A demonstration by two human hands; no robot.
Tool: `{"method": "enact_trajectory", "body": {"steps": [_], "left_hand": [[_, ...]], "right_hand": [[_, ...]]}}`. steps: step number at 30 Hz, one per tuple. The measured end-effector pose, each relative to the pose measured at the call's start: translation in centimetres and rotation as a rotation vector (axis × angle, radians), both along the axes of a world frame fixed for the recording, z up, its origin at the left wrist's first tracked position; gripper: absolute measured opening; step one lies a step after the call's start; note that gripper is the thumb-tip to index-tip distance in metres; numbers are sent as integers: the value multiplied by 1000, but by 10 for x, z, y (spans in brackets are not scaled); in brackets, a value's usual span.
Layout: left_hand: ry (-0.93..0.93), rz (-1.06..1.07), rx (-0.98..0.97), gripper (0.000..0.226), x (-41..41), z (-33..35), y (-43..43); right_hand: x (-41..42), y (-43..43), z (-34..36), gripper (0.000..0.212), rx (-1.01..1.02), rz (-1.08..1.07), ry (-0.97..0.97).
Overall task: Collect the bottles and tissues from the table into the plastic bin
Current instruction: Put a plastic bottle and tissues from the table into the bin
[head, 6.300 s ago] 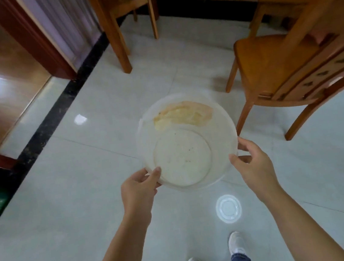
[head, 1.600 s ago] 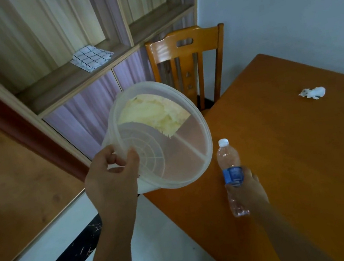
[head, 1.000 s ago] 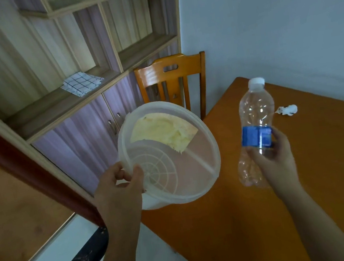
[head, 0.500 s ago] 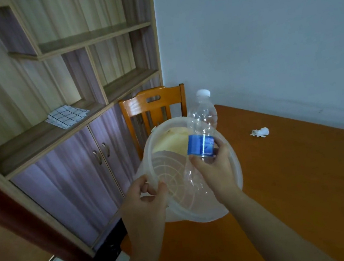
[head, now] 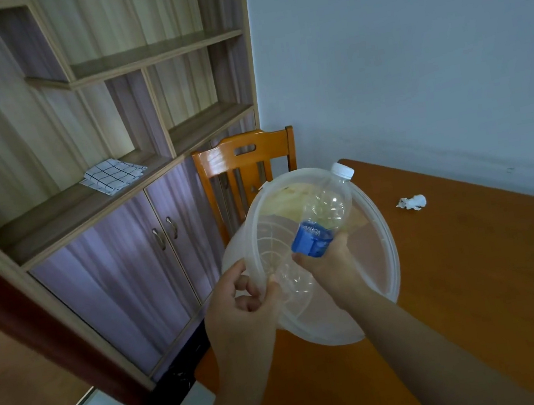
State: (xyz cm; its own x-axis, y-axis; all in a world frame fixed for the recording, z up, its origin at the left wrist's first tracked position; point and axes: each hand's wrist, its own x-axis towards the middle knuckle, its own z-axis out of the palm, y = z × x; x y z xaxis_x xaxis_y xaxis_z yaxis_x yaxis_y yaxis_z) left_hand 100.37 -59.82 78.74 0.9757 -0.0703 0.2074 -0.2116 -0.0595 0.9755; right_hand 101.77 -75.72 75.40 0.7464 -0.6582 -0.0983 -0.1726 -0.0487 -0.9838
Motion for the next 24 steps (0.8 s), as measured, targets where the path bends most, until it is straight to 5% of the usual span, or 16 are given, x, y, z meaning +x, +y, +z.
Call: {"method": "enact_trajectory", "body": {"steps": [13, 24], "left_hand": [[7, 28, -30, 41, -4, -2, 5], [131, 97, -83, 30, 3, -6, 10]], "right_hand": [[-4, -12, 2, 55, 138, 12, 136], [-35, -20, 21, 73, -212, -56, 120]]}}
